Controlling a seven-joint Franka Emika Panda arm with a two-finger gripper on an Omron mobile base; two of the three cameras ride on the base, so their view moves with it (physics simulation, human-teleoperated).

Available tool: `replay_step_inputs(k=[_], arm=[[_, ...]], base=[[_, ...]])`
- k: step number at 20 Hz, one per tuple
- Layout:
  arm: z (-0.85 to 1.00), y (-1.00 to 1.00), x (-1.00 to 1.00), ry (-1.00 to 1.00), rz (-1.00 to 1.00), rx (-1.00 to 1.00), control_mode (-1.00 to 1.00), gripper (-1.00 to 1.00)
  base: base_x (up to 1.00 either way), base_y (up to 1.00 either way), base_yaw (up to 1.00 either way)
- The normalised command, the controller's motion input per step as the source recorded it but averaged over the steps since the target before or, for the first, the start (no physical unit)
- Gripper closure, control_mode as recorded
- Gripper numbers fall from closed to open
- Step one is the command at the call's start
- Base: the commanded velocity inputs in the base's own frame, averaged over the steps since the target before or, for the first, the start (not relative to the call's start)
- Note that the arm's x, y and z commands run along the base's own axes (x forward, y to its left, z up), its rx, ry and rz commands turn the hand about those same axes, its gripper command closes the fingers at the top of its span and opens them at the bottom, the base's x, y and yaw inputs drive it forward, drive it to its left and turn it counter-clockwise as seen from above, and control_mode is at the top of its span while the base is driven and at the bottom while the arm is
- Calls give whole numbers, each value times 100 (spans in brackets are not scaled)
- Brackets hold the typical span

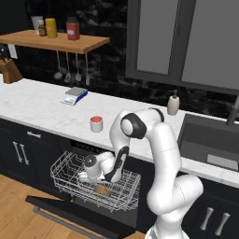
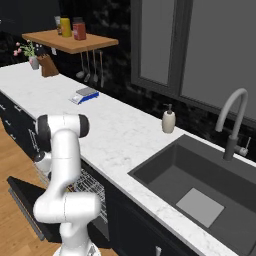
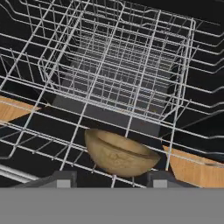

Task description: Pick up the cup and bowl from the counter, place them in the dishwasher, and close the dishwasher door.

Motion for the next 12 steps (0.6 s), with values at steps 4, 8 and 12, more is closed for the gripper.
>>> replay_step_inputs(k=[4,8,12], arm=[[0,-28,0,0,-6,0,-100,-100],[35,-8,-18,-7,0,4,-100,-100],[95,-1,-48,-14,0,15,-100,-100]], base=[[0,0,0],[0,0,0],[0,0,0]])
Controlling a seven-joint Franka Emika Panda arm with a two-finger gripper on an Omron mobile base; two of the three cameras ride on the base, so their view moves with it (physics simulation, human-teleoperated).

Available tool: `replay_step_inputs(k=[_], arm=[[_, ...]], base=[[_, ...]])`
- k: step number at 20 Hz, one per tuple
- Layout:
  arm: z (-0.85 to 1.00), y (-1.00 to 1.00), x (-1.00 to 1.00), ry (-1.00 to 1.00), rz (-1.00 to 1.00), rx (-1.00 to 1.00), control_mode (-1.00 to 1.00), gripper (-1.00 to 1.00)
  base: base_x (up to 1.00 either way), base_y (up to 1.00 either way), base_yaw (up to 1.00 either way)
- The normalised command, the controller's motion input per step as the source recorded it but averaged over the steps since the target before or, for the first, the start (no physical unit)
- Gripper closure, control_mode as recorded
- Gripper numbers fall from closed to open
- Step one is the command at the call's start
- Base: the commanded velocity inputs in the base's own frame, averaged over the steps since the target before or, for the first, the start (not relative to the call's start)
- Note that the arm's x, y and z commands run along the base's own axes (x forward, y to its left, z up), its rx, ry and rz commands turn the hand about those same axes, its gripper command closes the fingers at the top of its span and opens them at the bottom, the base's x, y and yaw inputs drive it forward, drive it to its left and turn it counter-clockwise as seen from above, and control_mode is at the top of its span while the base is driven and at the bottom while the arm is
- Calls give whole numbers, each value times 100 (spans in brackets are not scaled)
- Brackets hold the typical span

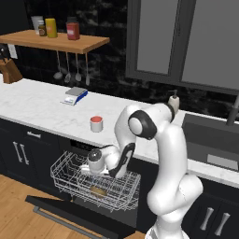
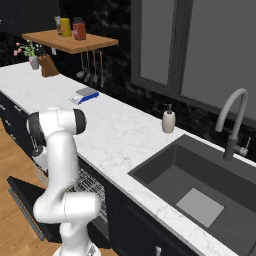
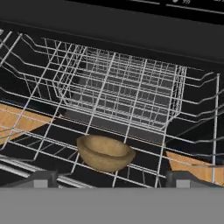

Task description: Pick up the cup and bowl from the counter, place them in the dishwasher, and close the dishwasher door.

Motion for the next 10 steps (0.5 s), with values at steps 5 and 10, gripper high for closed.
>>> replay_step_inputs(k=[5,10], arm=[[100,0,-45,-6,1,25,-100,-100],[100,0,-20,1,9,28,-100,-100]], base=[[0,0,0],[0,0,0]])
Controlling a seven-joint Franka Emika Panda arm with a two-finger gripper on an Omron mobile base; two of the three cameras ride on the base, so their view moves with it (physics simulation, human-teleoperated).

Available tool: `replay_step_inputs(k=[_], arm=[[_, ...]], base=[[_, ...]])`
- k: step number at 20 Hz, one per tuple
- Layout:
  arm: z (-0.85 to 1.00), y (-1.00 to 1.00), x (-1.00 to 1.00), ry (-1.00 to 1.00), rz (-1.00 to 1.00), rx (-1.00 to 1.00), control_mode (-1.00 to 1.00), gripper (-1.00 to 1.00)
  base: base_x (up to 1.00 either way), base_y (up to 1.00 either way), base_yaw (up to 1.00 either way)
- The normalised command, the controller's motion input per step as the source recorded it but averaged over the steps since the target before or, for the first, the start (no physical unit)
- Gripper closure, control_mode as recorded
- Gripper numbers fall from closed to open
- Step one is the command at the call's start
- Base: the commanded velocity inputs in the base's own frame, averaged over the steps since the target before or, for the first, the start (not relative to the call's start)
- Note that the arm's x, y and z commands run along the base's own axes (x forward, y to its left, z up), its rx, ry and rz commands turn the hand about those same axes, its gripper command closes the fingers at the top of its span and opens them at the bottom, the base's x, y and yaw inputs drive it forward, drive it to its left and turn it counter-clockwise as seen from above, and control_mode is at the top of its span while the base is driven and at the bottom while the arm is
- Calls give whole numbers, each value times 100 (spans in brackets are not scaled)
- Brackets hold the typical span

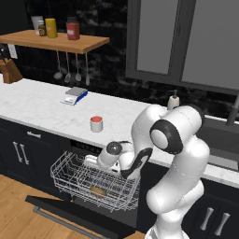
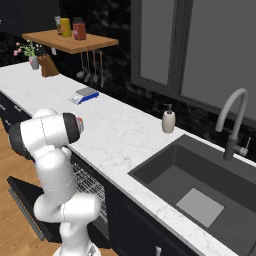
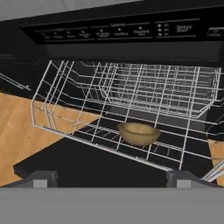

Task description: Pick up the cup and bowl from the counter, place them in the dishwasher, and close the dishwasher door.

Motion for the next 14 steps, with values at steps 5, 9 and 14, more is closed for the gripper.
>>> replay_step_inputs(k=[5,9,14], arm=[[100,0,-1,1,21,21,-100,-100],[100,2,2,1,25,10,-100,-100],[100,19,11,3,24,5,-100,-100]], base=[[0,0,0],[0,0,0],[0,0,0]])
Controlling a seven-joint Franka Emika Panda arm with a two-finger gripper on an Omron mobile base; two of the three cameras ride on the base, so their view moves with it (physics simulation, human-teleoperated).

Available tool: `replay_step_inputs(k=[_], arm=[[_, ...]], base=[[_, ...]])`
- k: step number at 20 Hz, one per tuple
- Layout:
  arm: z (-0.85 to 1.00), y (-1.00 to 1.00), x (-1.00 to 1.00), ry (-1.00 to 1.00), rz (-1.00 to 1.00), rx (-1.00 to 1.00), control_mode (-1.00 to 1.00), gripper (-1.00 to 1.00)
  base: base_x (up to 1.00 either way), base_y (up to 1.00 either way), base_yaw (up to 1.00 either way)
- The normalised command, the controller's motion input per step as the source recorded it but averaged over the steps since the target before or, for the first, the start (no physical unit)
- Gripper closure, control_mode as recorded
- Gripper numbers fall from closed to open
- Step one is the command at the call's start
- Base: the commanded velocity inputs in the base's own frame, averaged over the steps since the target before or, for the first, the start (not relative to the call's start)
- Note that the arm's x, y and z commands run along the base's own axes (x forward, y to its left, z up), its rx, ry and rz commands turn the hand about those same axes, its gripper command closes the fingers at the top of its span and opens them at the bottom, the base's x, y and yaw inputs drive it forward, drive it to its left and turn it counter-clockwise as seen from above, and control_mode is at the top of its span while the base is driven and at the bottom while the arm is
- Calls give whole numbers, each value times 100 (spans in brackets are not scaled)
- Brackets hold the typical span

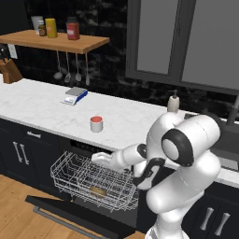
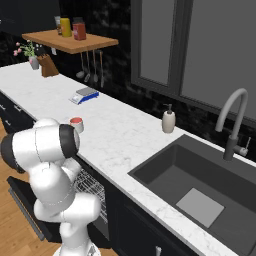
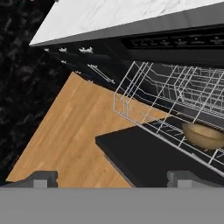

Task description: Pick up the cup and bowl from the counter, place them in the dishwasher, and close the dishwasher door.

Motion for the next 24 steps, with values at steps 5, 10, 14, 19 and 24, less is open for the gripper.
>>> replay_step_inputs(k=[5,10,14,19,24], arm=[[100,40,17,3,24,1,-100,-100],[100,55,15,2,24,0,-100,-100],[100,11,29,-2,19,-4,-100,-100],[100,-14,41,-15,18,-28,-100,-100],[100,-24,29,-23,25,-32,-100,-100]], base=[[0,0,0],[0,0,0],[0,0,0],[0,0,0],[0,0,0]])
